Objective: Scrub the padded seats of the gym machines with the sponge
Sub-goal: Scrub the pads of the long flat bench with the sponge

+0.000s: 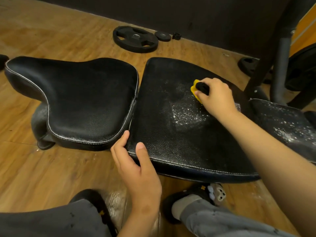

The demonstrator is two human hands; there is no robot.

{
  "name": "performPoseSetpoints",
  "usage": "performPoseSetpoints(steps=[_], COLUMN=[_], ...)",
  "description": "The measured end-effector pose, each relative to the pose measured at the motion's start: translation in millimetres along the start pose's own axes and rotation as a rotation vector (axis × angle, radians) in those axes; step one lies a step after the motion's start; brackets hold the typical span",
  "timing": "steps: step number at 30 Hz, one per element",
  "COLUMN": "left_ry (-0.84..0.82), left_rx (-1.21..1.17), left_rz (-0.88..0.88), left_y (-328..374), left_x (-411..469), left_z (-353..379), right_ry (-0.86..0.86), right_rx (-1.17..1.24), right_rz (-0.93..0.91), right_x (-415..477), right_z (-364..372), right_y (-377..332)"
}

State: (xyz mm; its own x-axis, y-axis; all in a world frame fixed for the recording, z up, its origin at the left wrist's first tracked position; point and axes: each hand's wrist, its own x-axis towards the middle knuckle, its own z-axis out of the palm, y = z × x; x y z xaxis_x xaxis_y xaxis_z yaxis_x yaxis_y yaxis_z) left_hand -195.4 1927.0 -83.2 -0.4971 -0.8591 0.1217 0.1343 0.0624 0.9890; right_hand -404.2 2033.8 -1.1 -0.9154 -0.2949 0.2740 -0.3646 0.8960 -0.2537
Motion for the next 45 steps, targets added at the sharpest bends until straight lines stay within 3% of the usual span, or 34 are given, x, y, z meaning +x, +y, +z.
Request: performPoseSetpoints(steps=[7, 13, 21, 27, 41, 45], left_ry=[0.004, 0.001, 0.022, 0.006, 0.02, -0.011], left_rx=[0.029, 0.073, 0.042, 0.069, 0.079, 0.096], left_rz=[0.026, 0.084, 0.098, 0.114, 0.025, 0.021], left_y=[0.0, -2.2, -4.3, -4.1, 1.4, 3.9], left_x=[3.4, 4.9, 3.3, 1.5, 2.5, 2.5], left_z=[-0.7, -2.5, 2.2, 2.2, 0.2, -2.7], right_ry=[-0.1, -0.231, -0.015, 0.029, 0.014, 0.03], right_rx=[0.089, 0.285, 0.149, 0.063, 0.195, 0.205], right_rz=[-0.316, -0.398, 0.071, 0.354, 0.041, -0.132], right_x=[-49.0, -51.4, 7.7, 2.7, -73.9, -96.7], right_z=[-3.8, -12.2, -18.1, -33.8, -16.1, -13.3], right_y=[-57.6, -38.6, 105.7, 154.9, 17.0, -35.2])
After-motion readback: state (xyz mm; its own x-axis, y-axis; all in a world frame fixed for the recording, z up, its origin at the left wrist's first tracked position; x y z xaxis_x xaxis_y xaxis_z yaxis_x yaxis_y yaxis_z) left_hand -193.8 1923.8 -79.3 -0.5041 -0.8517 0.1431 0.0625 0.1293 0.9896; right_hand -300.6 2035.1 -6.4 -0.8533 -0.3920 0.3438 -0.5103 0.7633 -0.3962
